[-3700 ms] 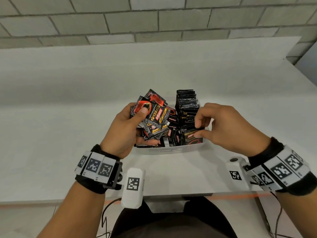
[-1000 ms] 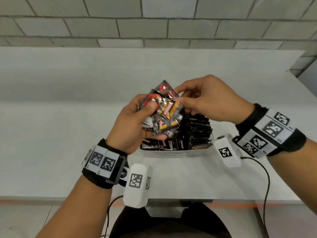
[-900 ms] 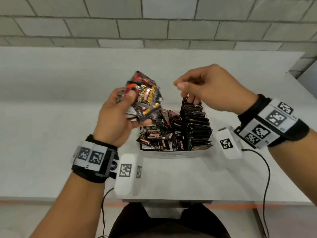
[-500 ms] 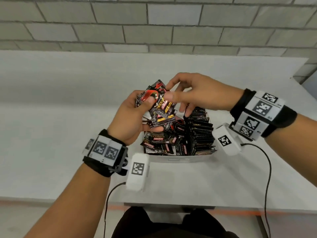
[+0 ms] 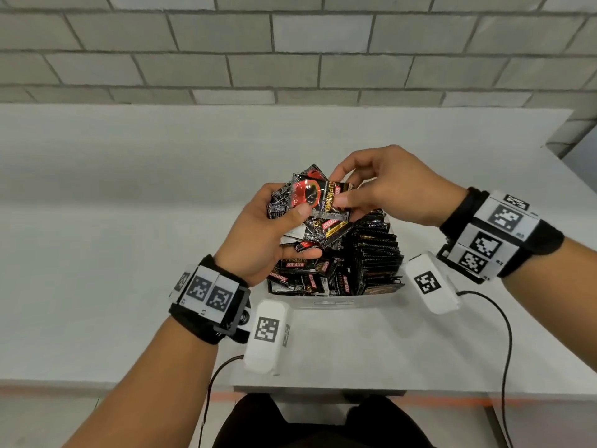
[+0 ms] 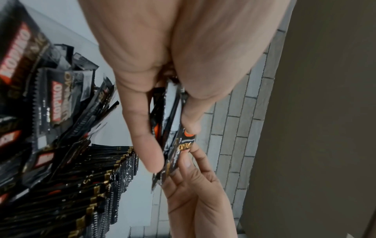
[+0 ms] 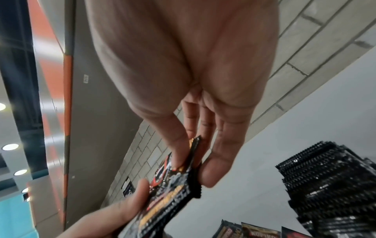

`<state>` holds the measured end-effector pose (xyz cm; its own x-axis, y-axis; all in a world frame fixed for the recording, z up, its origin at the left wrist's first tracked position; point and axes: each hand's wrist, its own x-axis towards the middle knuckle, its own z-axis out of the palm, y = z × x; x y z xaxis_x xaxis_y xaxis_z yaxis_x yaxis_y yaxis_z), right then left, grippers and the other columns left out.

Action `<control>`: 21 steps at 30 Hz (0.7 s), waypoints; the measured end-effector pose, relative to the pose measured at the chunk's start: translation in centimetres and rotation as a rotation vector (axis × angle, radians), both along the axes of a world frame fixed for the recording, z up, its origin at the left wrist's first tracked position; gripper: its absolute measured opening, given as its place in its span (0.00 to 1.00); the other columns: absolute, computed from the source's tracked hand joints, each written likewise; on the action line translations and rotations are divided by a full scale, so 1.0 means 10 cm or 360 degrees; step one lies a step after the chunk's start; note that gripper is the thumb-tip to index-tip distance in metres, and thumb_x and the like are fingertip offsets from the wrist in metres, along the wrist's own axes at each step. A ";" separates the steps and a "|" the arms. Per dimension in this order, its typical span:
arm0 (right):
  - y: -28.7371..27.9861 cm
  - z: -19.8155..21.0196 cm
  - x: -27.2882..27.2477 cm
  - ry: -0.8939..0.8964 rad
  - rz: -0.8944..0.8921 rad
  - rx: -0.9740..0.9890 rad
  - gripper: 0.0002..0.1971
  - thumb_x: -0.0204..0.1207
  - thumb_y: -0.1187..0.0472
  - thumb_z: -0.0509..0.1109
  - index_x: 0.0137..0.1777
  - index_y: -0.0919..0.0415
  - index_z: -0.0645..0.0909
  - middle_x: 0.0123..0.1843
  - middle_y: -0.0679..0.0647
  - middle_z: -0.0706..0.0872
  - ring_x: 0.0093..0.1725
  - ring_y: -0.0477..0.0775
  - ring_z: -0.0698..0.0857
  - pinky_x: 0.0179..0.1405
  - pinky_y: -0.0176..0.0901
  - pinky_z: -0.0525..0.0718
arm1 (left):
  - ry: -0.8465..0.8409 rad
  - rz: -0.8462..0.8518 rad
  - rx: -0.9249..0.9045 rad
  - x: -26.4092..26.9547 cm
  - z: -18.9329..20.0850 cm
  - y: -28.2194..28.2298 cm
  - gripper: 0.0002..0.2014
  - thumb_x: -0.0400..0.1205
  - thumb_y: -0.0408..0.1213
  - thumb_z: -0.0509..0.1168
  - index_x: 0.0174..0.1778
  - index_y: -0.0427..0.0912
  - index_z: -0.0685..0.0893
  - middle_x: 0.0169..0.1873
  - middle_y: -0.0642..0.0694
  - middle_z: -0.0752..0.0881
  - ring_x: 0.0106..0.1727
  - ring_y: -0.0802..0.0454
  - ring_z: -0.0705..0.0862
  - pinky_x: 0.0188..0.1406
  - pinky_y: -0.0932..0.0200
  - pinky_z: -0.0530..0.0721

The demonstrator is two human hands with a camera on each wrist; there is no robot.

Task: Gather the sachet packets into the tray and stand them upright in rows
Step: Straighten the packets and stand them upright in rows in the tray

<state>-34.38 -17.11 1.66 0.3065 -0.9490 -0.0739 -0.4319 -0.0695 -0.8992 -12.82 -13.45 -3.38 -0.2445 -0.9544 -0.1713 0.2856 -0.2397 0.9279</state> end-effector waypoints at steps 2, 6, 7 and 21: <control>-0.02 0.04 -0.03 -0.0100 -0.0056 -0.0010 0.13 0.74 0.74 0.77 0.57 0.64 0.87 0.45 0.65 0.80 0.40 0.64 0.89 0.45 0.60 0.94 | -0.0021 0.0041 -0.0013 0.02 -0.01 -0.02 0.16 0.83 0.30 0.70 0.66 0.43 0.79 0.63 0.40 0.87 0.55 0.38 0.92 0.33 0.47 0.92; -0.14 0.14 -0.13 -0.0205 -0.0155 -0.0087 0.14 0.79 0.75 0.72 0.60 0.62 0.88 0.50 0.62 0.78 0.45 0.60 0.87 0.41 0.58 0.94 | -0.0022 0.0304 -0.0020 0.19 0.02 -0.09 0.14 0.83 0.28 0.70 0.62 0.42 0.79 0.57 0.42 0.89 0.49 0.42 0.93 0.31 0.50 0.91; -0.19 0.15 -0.15 -0.0176 -0.0180 -0.0130 0.15 0.78 0.75 0.73 0.61 0.61 0.88 0.49 0.62 0.79 0.45 0.59 0.88 0.40 0.56 0.94 | -0.0003 0.0370 -0.0014 0.25 0.02 -0.12 0.13 0.83 0.28 0.70 0.61 0.43 0.79 0.55 0.43 0.89 0.47 0.43 0.93 0.31 0.51 0.91; -0.60 -0.26 0.17 0.1274 0.0329 -0.0642 0.05 0.74 0.61 0.80 0.41 0.58 0.86 0.33 0.40 0.81 0.37 0.46 0.83 0.41 0.42 0.82 | -0.0129 0.0366 0.0005 0.46 -0.11 -0.03 0.16 0.84 0.29 0.70 0.67 0.41 0.78 0.54 0.42 0.90 0.45 0.42 0.94 0.31 0.49 0.92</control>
